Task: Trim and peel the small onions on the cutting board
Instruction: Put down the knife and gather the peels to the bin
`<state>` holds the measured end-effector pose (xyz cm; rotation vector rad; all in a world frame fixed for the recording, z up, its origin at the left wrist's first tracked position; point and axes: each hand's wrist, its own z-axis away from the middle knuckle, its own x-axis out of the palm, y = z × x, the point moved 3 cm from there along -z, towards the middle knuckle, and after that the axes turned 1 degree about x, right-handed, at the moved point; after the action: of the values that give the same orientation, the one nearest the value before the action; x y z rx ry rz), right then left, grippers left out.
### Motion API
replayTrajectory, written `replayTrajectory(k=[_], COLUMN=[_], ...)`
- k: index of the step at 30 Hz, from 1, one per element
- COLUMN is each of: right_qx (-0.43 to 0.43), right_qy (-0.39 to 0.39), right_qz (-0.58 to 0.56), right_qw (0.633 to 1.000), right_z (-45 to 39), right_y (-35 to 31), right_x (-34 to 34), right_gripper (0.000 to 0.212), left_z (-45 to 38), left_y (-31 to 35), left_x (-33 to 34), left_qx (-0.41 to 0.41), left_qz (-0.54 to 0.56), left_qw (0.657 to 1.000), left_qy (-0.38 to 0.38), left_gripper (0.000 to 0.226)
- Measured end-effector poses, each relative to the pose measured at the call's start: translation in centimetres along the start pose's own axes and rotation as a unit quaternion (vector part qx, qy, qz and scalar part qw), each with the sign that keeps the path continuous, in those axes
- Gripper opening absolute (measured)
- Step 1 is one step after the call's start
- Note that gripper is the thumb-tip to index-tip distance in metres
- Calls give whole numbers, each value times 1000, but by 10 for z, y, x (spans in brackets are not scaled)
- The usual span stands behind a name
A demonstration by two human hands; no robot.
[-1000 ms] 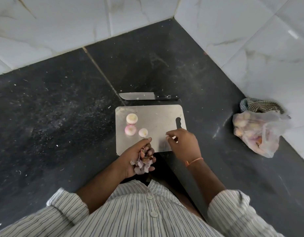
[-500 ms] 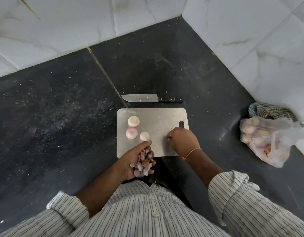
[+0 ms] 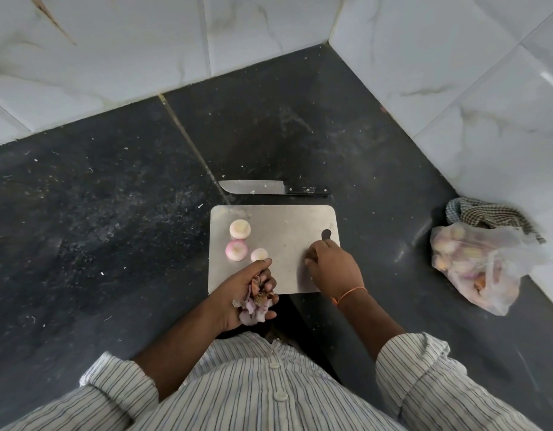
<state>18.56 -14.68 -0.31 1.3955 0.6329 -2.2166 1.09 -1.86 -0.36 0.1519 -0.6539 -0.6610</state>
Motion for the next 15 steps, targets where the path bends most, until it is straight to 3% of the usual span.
replayTrajectory(k=[8, 12, 15], right_qx=[-22, -37, -35], right_qy=[-39, -77, -36], right_qz=[43, -125, -298], right_qw=[998, 988, 953], right_z=[6, 20, 42], right_y=[-14, -25, -45], right_x=[7, 1, -7], right_gripper=[24, 17, 10], left_z=[1, 3, 1], left_y=[-5, -4, -4], left_x=[-6, -12, -16], left_qx=[-7, -2, -2], left_qz=[1, 3, 6], left_qw=[1000, 1000, 1000], left_qy=[3, -2, -2], left_gripper=[49, 49, 46])
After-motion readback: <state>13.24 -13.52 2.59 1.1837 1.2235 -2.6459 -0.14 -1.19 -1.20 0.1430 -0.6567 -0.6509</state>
